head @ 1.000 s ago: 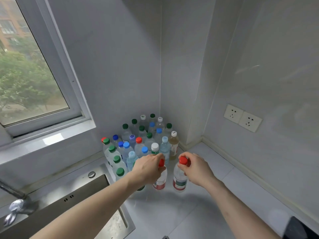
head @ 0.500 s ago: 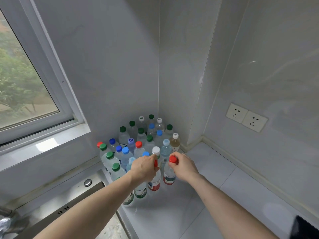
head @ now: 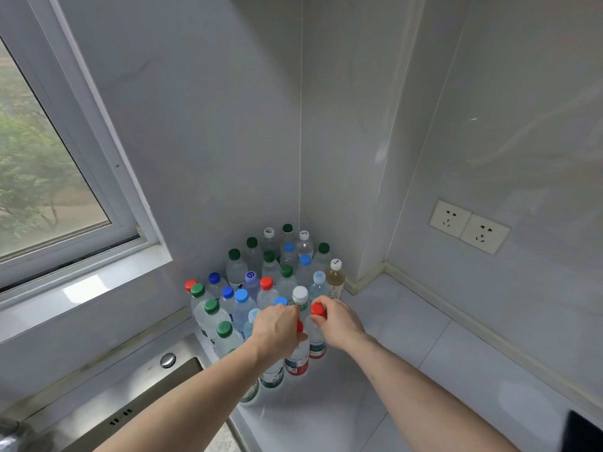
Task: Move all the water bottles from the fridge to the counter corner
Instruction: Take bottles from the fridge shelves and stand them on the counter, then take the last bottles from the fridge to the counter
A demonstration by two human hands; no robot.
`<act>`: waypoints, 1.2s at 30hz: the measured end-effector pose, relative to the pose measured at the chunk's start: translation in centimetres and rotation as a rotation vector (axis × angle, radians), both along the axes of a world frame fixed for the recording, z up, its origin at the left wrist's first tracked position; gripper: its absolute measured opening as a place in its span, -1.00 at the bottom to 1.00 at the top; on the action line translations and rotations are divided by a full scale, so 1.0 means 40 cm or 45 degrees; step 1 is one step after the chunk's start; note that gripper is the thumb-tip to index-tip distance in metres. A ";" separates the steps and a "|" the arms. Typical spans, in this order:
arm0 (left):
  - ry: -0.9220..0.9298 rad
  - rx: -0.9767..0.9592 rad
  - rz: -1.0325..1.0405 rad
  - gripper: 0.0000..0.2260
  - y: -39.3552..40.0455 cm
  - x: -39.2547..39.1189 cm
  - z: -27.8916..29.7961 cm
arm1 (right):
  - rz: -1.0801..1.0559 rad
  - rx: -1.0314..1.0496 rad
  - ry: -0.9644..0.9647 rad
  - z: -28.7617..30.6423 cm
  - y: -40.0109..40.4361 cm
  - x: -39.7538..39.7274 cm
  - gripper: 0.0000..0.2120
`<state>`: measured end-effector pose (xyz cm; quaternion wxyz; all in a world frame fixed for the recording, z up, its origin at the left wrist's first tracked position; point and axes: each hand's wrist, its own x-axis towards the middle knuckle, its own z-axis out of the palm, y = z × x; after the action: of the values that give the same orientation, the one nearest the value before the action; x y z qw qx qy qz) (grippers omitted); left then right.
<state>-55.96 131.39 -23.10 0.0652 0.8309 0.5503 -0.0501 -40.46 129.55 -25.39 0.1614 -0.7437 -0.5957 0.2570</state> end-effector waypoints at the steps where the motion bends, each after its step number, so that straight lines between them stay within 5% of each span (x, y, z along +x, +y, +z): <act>1: -0.001 0.008 -0.003 -0.67 0.000 -0.002 0.003 | 0.009 -0.001 -0.010 0.000 0.001 -0.003 -0.81; 9: -0.068 0.065 -0.004 -0.73 -0.013 -0.030 0.025 | 0.063 -0.113 -0.127 0.021 -0.004 0.008 -0.51; 16: -0.293 0.096 -0.013 -0.68 -0.066 -0.064 0.092 | 0.040 -0.044 -0.012 0.083 -0.093 0.019 -0.48; 25: -0.485 0.048 -0.191 -0.67 -0.219 -0.116 0.185 | -0.129 0.081 0.292 0.168 -0.407 0.101 -0.52; 36: -0.645 -0.107 -0.614 -0.70 -0.463 0.171 0.240 | -0.508 0.216 0.285 0.253 -0.857 0.251 -0.51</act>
<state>-49.10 112.85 -13.50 0.2200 0.9196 0.3022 0.1210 -30.42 95.27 -15.27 0.3357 -0.7974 -0.4348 0.2499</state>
